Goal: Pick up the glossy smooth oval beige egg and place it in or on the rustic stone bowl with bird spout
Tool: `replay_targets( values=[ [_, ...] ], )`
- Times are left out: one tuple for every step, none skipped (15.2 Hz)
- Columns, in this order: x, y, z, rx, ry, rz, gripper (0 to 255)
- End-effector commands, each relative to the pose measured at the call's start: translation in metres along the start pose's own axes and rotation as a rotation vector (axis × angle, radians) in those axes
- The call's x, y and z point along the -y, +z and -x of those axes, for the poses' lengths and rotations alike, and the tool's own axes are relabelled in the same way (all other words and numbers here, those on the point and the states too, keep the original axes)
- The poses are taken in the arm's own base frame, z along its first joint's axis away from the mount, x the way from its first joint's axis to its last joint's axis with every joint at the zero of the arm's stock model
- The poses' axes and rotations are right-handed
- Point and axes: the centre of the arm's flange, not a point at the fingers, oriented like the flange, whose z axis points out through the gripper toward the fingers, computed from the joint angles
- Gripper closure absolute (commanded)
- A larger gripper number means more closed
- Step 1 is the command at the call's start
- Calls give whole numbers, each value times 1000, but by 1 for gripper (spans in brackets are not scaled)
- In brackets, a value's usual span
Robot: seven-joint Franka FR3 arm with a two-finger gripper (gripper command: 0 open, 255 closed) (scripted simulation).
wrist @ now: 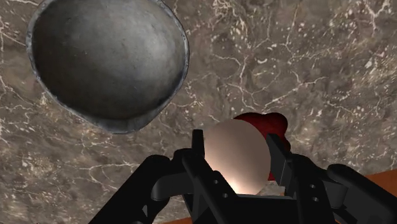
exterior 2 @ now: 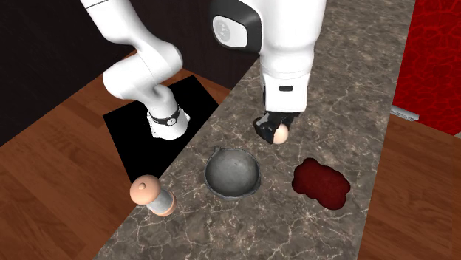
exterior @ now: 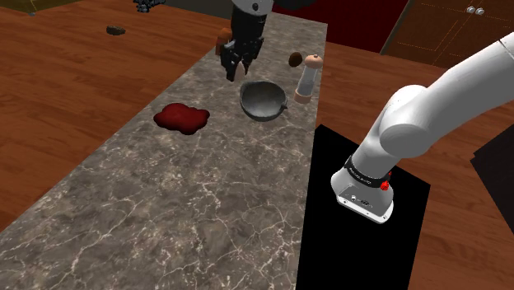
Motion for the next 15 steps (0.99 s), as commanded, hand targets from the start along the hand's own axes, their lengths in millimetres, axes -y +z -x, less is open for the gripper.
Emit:
replay_targets(
  values=[
    [-26, -2, 5, 0, -1, -1, 255],
    [-39, -3, 8, 0, -1, -1, 255],
    [-51, -4, 11, 0, -1, -1, 255],
    [-64, -5, 14, 0, -1, -1, 255],
    [-77, -6, 17, 0, -1, -1, 255],
    [-90, -7, 20, 0, -1, -1, 255],
    [-103, -8, 23, 0, -1, -1, 255],
    [-116, -9, 26, 0, -1, -1, 255],
    [-123, -10, 28, 0, -1, -1, 255],
    [-123, -5, 29, 0, -1, -1, 255],
    [-123, 0, 29, 0, -1, -1, 255],
    [-123, 6, 30, 0, -1, -1, 255],
    [-123, 11, 31, 0, -1, -1, 255],
    [-123, 16, 32, 0, -1, -1, 255],
    [-124, 21, 33, 0, -1, -1, 255]
  ],
)
